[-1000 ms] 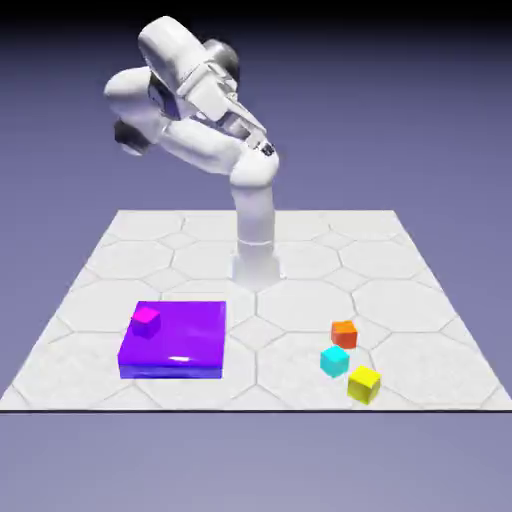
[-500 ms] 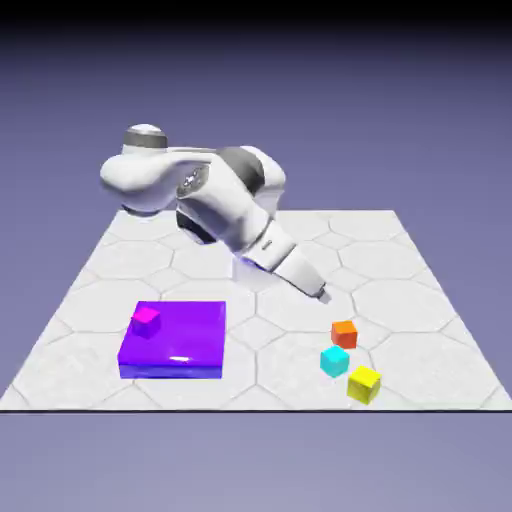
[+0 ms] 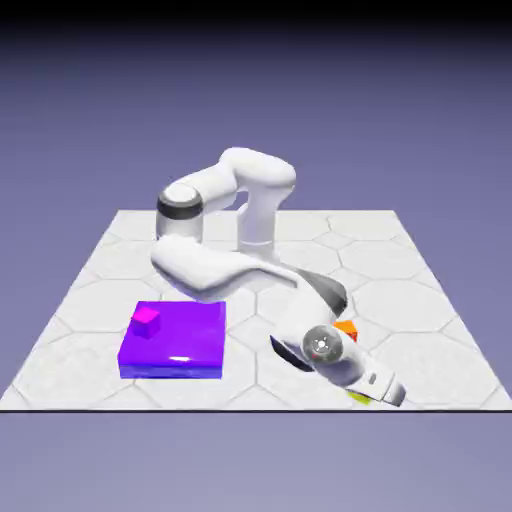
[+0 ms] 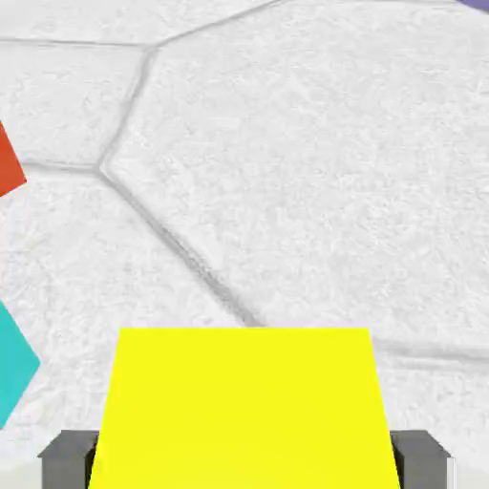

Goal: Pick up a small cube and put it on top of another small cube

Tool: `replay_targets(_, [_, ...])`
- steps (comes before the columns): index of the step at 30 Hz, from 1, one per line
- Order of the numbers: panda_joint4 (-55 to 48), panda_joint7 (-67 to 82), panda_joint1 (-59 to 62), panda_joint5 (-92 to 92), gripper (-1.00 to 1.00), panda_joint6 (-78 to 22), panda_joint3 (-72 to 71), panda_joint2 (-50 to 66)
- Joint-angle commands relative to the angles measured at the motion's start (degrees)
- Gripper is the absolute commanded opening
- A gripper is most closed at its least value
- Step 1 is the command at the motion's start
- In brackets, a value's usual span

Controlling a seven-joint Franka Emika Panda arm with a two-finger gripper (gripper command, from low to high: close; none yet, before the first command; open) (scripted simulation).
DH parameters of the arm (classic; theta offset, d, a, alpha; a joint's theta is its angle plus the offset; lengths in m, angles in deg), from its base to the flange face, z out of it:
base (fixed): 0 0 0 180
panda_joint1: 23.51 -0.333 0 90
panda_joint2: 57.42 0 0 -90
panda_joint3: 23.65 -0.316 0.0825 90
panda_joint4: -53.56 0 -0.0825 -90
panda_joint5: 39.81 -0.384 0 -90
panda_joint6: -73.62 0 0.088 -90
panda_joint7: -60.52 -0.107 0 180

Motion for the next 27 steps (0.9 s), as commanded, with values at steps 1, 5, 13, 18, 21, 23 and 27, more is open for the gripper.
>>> replay_targets(1, [0.70, 0.70, 0.52, -2.08, -1.00, 0.04, -0.75, 1.86])
replay_targets(5, [7.51, 4.48, 3.21, -11.05, -1.00, 5.49, -0.79, 10.16])
replay_targets(13, [21.15, 12.05, 8.58, -28.99, -1.00, 16.38, -0.86, 26.78])
replay_targets(18, [29.67, 16.77, 11.94, -40.20, -1.00, 23.18, -0.90, 37.16])
replay_targets(21, [34.78, 19.61, 13.95, -46.93, -1.00, 27.27, -0.93, 43.39])
replay_targets(23, [38.19, 21.50, 15.29, -51.41, -1.00, 29.99, -0.95, 47.54])
replay_targets(27, [45.01, 25.28, 17.98, -60.38, -1.00, 35.44, -0.98, 55.85])
